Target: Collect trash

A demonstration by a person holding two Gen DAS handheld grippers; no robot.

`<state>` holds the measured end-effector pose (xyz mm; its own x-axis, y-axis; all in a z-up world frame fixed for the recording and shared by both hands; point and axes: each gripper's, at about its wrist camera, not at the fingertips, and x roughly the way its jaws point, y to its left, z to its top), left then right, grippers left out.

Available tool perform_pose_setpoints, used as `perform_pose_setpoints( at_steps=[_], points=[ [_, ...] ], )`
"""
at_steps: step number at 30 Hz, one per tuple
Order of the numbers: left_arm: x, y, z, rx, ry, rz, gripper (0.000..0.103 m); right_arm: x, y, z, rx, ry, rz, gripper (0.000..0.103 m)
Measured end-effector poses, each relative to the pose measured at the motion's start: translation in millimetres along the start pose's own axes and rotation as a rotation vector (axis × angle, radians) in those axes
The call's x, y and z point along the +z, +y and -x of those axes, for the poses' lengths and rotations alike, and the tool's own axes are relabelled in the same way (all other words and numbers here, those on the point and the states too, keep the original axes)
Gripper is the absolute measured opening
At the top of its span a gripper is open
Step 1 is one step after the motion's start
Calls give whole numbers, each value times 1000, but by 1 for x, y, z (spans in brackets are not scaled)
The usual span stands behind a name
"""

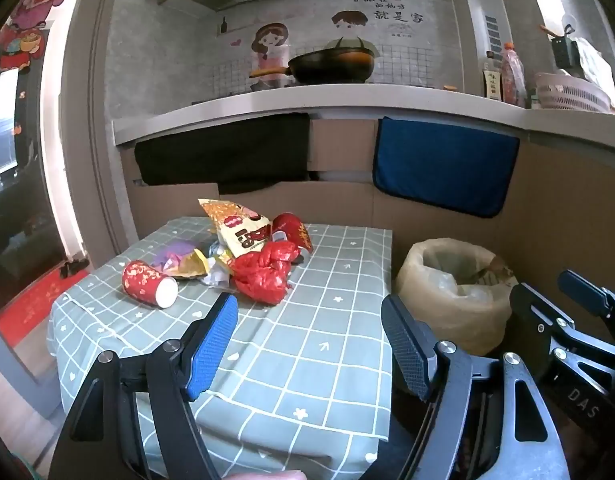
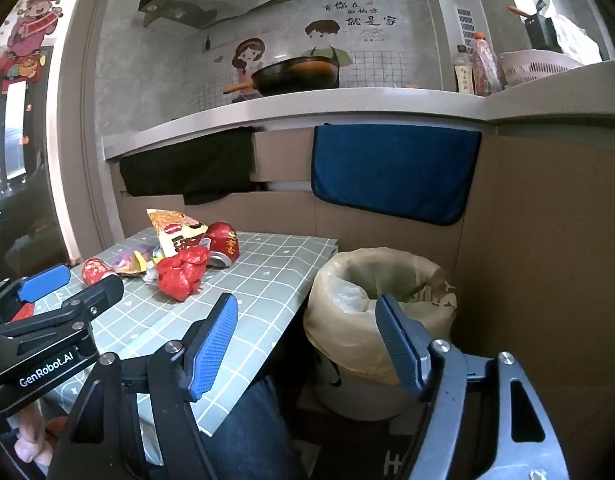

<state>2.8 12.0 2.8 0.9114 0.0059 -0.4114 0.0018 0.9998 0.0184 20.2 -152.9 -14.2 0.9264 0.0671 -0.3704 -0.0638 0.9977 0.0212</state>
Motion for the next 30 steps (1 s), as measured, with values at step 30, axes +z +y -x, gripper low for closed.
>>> perform_pose_setpoints(
  at_steps=[30],
  points=[
    [15, -9, 0, 3, -15, -7, 74, 8, 0, 7, -23, -36, -6, 69]
  ],
)
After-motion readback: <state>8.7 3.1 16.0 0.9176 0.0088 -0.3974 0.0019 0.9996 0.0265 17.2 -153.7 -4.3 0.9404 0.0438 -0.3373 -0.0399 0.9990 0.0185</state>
